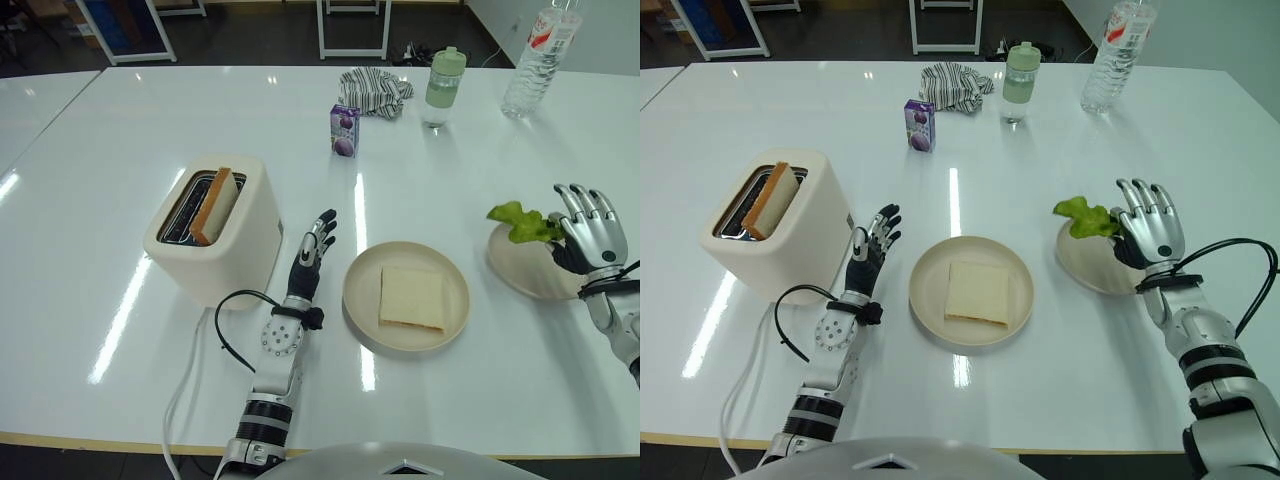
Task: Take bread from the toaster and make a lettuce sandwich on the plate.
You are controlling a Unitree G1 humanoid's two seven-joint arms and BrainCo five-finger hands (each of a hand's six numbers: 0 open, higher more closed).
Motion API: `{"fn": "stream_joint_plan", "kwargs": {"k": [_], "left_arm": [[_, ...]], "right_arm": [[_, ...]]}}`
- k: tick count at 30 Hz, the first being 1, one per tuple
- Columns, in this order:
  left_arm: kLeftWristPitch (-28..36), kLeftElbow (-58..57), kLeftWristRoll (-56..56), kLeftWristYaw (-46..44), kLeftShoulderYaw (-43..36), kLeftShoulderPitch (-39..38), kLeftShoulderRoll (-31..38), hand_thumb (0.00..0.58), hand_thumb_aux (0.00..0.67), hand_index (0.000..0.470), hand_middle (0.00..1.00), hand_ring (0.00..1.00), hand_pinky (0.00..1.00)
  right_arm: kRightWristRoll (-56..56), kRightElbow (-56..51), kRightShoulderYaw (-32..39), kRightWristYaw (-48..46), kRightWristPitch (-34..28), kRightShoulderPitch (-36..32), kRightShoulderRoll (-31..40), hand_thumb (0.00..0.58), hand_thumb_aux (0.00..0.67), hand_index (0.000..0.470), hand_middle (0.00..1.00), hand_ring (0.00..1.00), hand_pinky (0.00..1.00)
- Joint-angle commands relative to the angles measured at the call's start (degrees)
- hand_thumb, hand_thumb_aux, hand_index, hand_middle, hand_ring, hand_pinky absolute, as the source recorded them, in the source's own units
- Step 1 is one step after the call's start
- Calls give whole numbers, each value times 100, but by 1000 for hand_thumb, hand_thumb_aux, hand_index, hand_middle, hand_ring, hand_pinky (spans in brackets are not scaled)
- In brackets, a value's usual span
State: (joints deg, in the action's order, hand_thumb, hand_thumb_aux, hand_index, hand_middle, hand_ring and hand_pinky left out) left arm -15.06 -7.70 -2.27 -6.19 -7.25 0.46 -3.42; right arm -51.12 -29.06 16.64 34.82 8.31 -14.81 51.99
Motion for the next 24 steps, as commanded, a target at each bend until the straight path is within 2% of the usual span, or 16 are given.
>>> {"fn": "stream_joint_plan", "kwargs": {"k": [1,4,9,16,24], "left_arm": [[38,-114,55,27,8,9,-12,0,0,0,0,0,0],[34,-166,59,39,12,40,-19,0,0,0,0,0,0],[28,-244,51,42,11,88,-16,0,0,0,0,0,0],[36,-271,52,55,7,84,-20,0,0,0,0,0,0],[78,-235,71,64,-13,48,-14,0,0,0,0,0,0]], "right_arm": [[-90,1952,-434,-568,-434,637,81,580,670,470,0,0,0],[-278,2819,-420,-951,-601,787,-145,580,670,470,0,0,0],[-674,3519,-15,-1386,-600,863,-710,580,670,470,0,0,0],[-1183,3388,619,-1648,-411,929,-1325,580,670,470,0,0,0],[-1418,2919,817,-1680,-238,1101,-1399,580,670,470,0,0,0]]}}
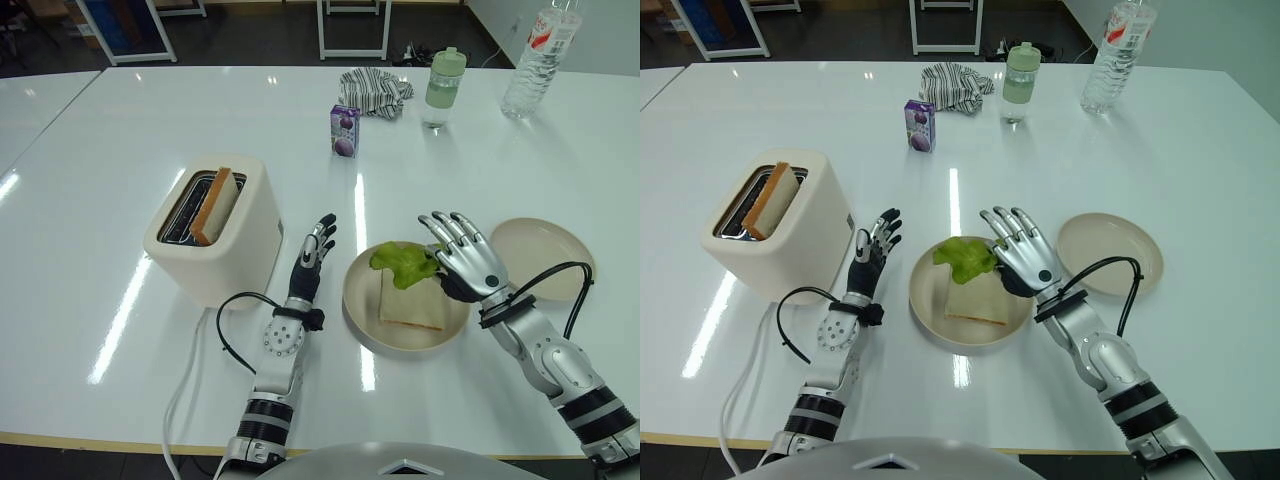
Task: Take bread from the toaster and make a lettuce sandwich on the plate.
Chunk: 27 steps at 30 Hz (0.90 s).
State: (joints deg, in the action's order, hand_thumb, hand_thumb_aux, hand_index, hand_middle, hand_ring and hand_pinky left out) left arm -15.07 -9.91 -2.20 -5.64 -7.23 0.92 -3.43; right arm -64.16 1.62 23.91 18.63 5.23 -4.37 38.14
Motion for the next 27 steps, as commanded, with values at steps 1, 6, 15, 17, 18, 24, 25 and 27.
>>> {"fn": "stream_joint_plan", "kwargs": {"k": [1,6,15,17,18,24,25,27], "left_arm": [[82,-8,69,12,-21,-5,-15,0,0,0,0,0,0],[98,-16,89,4,-54,-17,-19,0,0,0,0,0,0],[124,-25,123,-3,-37,-15,-31,0,0,0,0,0,0],[120,-37,126,0,-35,-13,-32,0,0,0,0,0,0],[120,-39,128,-2,-36,-11,-31,0,0,0,0,0,0],[130,-41,141,4,-32,-6,-19,0,0,0,0,0,0],[132,-42,141,2,-30,-5,-17,0,0,0,0,0,0],[134,-45,139,-3,-29,-1,-14,0,0,0,0,0,0]], "right_arm": [[-156,-179,110,-59,69,67,-11,580,670,470,0,0,0],[-236,-236,142,-52,72,113,-25,580,670,470,0,0,0],[-327,-210,179,-172,94,276,21,580,670,470,0,0,0],[-345,-203,176,-177,95,292,25,580,670,470,0,0,0],[-362,-201,177,-184,91,304,35,580,670,470,0,0,0],[-423,-146,84,-193,85,416,166,558,539,378,0,0,0],[-433,-139,76,-195,86,433,183,528,470,330,0,0,0],[-462,-102,70,-219,91,504,233,466,373,262,0,0,0]]}}
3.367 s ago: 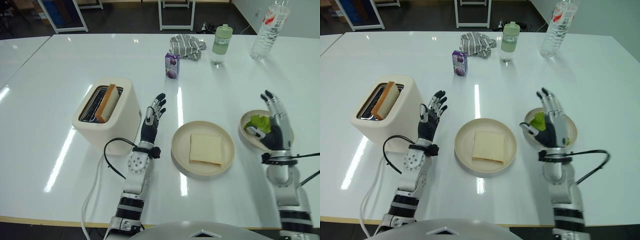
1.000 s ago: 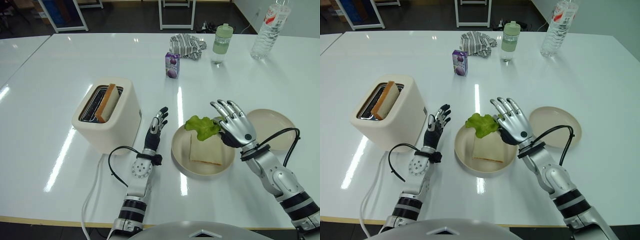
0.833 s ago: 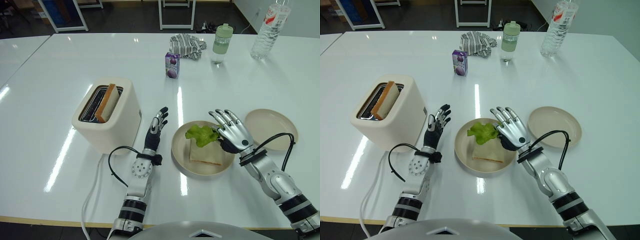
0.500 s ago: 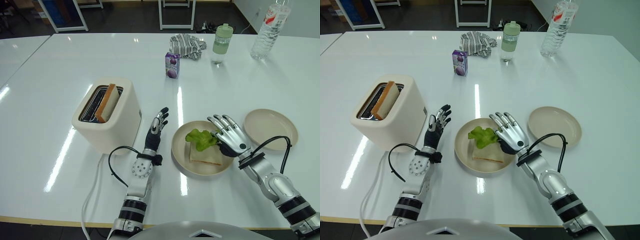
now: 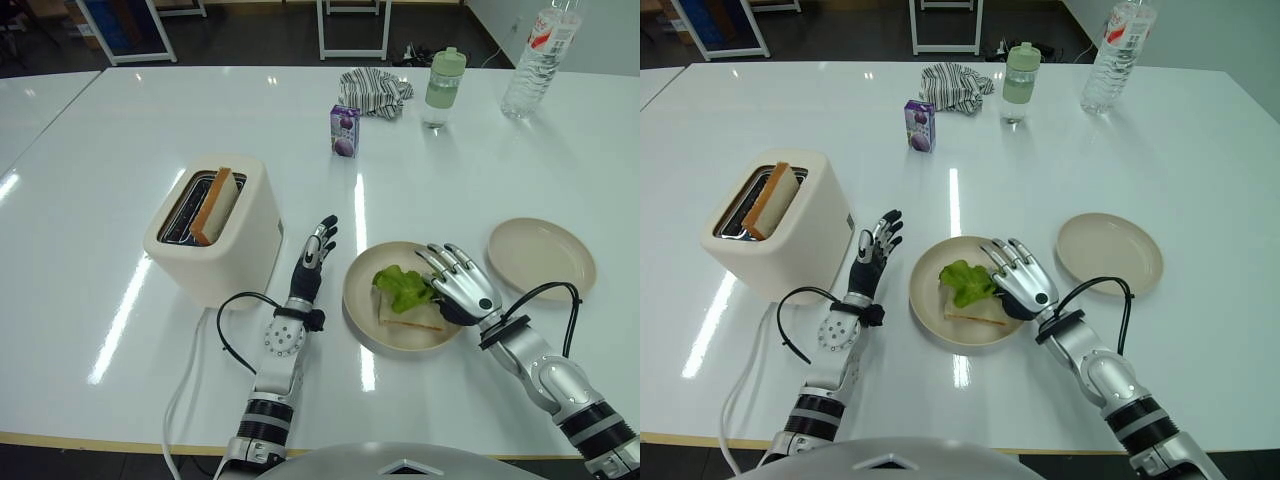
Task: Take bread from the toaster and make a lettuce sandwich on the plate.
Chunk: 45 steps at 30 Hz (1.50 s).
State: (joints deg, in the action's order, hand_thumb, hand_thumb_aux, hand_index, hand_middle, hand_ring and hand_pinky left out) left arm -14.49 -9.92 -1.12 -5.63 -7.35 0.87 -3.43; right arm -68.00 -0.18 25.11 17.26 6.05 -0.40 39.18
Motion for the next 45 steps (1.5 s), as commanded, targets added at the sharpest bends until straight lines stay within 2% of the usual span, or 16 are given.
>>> {"fn": "stream_joint_plan", "kwargs": {"k": [1,2,3,9,13,15,16,17,19,21,24,27,30,33,37,45], "left_arm": [[78,-46,30,-9,-16,7,-12,0,0,0,0,0,0],[79,-46,28,-11,-14,9,-10,0,0,0,0,0,0],[79,-45,27,-12,-11,8,-8,0,0,0,0,0,0],[99,-36,22,-35,-5,22,12,0,0,0,0,0,0],[89,33,48,-30,9,-5,41,0,0,0,0,0,0],[43,186,129,-7,-27,-56,66,0,0,0,0,0,0],[4,314,233,18,-68,-86,102,0,0,0,0,0,0],[-63,587,410,62,-111,-132,171,0,0,0,0,0,0],[-144,1227,781,166,-113,-199,327,0,0,0,0,0,0],[-220,2039,1303,303,113,-208,573,0,0,0,0,0,0],[-357,2905,2491,710,722,-94,1127,0,0,0,0,0,0],[-104,3353,3380,1040,1523,16,1707,0,0,0,0,0,0],[536,3176,4459,1389,2219,34,2345,0,0,0,0,0,0],[829,2764,4977,1651,2466,-106,2739,0,0,0,0,0,0],[1011,2439,5242,1656,2395,-462,2997,0,0,0,0,0,0],[1221,2144,5091,1468,2006,-802,2981,0,0,0,0,0,0]], "right_arm": [[-87,102,-54,-118,14,148,168,438,339,238,0,0,0],[-81,118,-64,-133,19,180,191,374,271,190,0,0,0],[-75,133,-80,-137,21,210,213,357,255,179,0,0,0],[125,523,-371,-232,73,526,437,346,244,171,0,0,0],[1610,1148,-1179,-420,538,900,468,357,255,179,0,0,0],[2977,1372,-1719,-574,794,976,167,288,194,136,0,0,0],[3660,1481,-1941,-657,860,1006,-41,183,116,81,0,0,0],[4470,1625,-2138,-773,845,1053,-335,9,5,4,0,0,0],[5625,1803,-2390,-968,713,1134,-780,0,0,0,0,0,0],[6308,1827,-2536,-1088,549,1156,-1122,0,0,0,0,0,0],[6705,1736,-2618,-1167,470,1133,-1433,0,0,0,0,0,0],[6706,1588,-2604,-1253,475,1138,-1669,0,0,0,0,0,0],[6576,1505,-2596,-1338,501,1159,-1857,0,0,0,0,0,0],[6478,1450,-2624,-1395,519,1131,-1950,0,0,0,0,0,0],[6410,1415,-2687,-1484,546,1124,-2007,0,0,0,0,0,0],[6362,1383,-2825,-1634,578,1211,-2130,0,0,0,0,0,0]]}}
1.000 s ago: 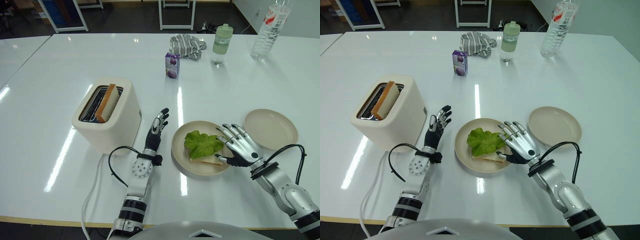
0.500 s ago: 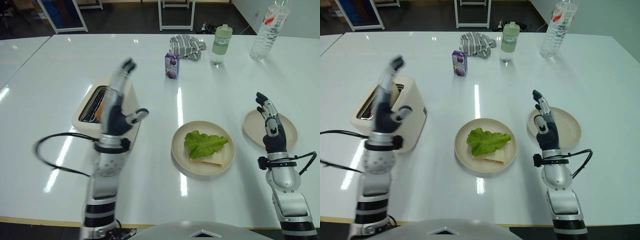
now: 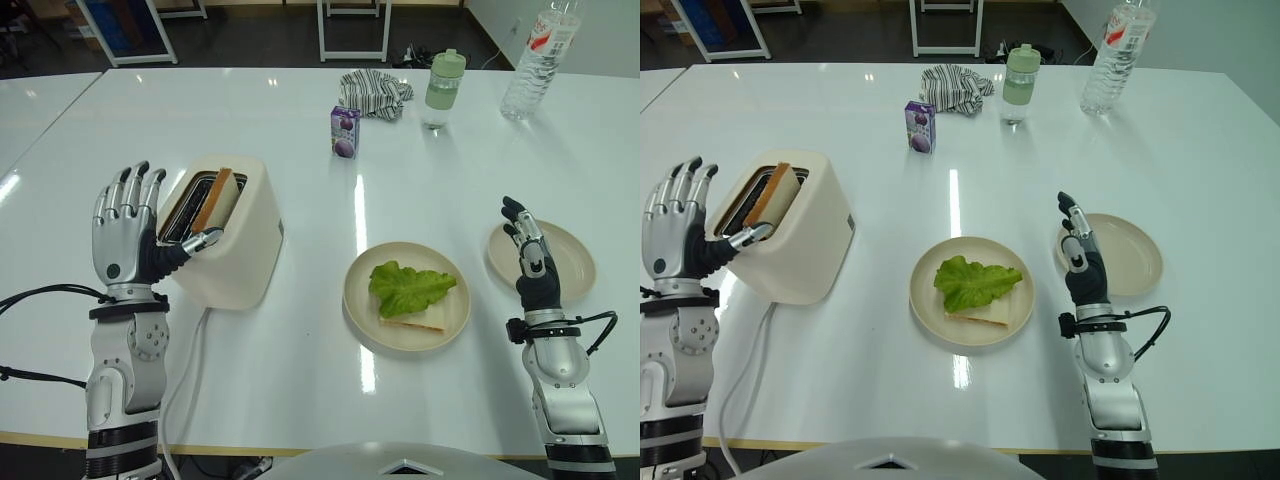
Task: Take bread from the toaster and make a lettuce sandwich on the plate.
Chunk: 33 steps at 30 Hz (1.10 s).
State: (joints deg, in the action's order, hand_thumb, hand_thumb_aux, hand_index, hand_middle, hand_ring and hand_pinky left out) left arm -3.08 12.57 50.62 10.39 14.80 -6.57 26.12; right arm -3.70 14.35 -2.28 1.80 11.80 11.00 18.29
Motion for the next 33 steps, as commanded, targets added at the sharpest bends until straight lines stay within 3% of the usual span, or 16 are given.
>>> {"fn": "stream_joint_plan", "kwargs": {"k": [1,2,3,4,6,7,13,17,18,19,25,28,33], "left_arm": [[122,-129,-109,-159,-242,-62,23,0,0,0,0,0,0],[164,-165,-141,-178,-255,-62,25,0,0,0,0,0,0],[198,-199,-163,-183,-263,-61,33,36,21,15,0,0,0],[234,-232,-219,-201,-267,-51,30,405,302,212,0,0,0],[294,-272,-337,-220,-276,-35,16,535,483,339,0,0,0],[305,-284,-437,-197,-271,-28,-13,580,670,470,0,0,0],[226,-247,-865,-50,-317,16,-100,580,670,470,0,0,0],[-420,-64,-967,417,-381,10,-42,580,670,470,0,0,0],[-654,6,-981,661,-367,30,-67,580,670,470,639,639,639],[-913,151,-1084,942,-297,56,-160,580,670,470,1000,1000,1000],[-2093,840,-1297,2037,-6,108,-404,580,670,470,1000,1000,1000],[-2429,1130,-1678,2017,-51,236,-544,580,670,470,1000,1000,1000],[-2476,1510,-2170,1619,-466,446,-939,580,670,470,1000,1000,1000]], "right_arm": [[-73,-68,-101,-108,-1,73,-54,0,0,0,0,0,0],[-77,-66,-113,-130,-5,74,-63,0,0,0,0,0,0],[-84,-64,-125,-150,-7,76,-74,0,0,0,0,0,0],[-92,-70,-139,-167,-6,84,-83,0,0,0,0,0,0],[-103,-89,-158,-190,2,103,-99,0,0,0,0,0,0],[-109,-103,-163,-200,7,114,-109,0,0,0,0,0,0],[-157,-146,-188,-263,19,147,-161,0,0,0,0,0,0],[-197,-189,-202,-279,31,156,-194,0,0,0,0,0,0],[-206,-194,-204,-283,30,156,-202,0,0,0,0,0,0],[-219,-208,-204,-286,31,153,-212,0,0,0,0,0,0],[-286,-358,-168,-279,76,116,-272,0,0,0,0,0,0],[-304,-413,-175,-259,90,107,-307,0,0,0,0,0,0],[-303,-508,-225,-246,109,76,-345,0,0,0,0,0,0]]}}
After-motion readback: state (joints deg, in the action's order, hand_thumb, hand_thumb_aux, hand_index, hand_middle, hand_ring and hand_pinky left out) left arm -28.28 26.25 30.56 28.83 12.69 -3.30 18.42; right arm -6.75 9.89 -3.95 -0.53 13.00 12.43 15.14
